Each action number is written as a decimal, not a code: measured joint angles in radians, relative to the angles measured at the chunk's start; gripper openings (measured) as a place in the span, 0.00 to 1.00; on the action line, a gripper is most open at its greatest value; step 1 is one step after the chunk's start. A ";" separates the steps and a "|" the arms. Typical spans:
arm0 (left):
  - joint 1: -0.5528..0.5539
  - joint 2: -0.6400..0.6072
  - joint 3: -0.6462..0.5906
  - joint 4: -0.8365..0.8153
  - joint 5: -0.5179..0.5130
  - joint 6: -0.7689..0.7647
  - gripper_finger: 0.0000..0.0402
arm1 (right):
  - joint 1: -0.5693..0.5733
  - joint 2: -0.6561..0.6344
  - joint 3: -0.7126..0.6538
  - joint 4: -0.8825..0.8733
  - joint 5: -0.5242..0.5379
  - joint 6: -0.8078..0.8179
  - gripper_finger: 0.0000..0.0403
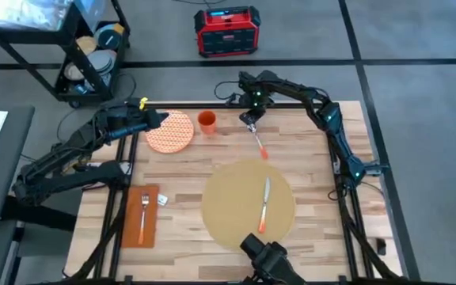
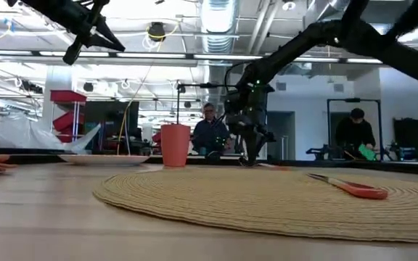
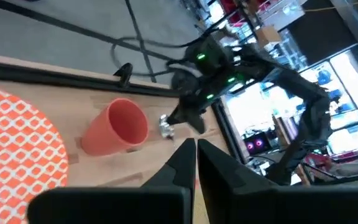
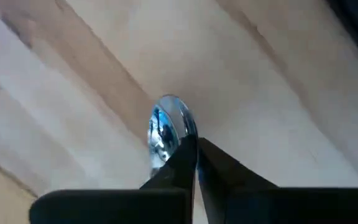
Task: Set table place
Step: Put the orange spoon on the brown placemat to the right of the table knife, then put the orange plate on the brown placemat to the left of the table knife
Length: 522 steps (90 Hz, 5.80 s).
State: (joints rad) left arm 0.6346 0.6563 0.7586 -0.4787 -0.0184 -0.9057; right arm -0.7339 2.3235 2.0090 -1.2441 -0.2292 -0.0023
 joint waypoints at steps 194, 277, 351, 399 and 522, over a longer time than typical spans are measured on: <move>-0.095 0.155 -0.011 0.024 -0.010 -0.086 0.00 | 0.518 -0.993 -1.411 0.760 -0.194 0.844 0.00; -0.095 0.155 -0.011 0.021 -0.012 -0.103 0.00 | 0.528 -0.975 -1.410 0.758 -0.130 0.884 0.00; -0.118 0.155 -0.011 0.021 -0.047 -0.128 0.00 | 0.530 -0.975 -1.410 0.750 -0.135 0.855 0.19; -0.141 0.220 0.008 0.170 -0.087 0.063 0.00 | 0.322 -1.054 -1.380 0.749 -0.108 0.684 0.22; 0.447 0.952 0.284 -0.241 -0.151 0.540 0.00 | 0.162 -1.133 -1.270 0.613 -0.099 0.524 0.22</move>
State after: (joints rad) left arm 1.0811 1.6080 1.0422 -0.7199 -0.1689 -0.3660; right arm -0.5719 1.1904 0.7395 -0.6314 -0.3284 0.5220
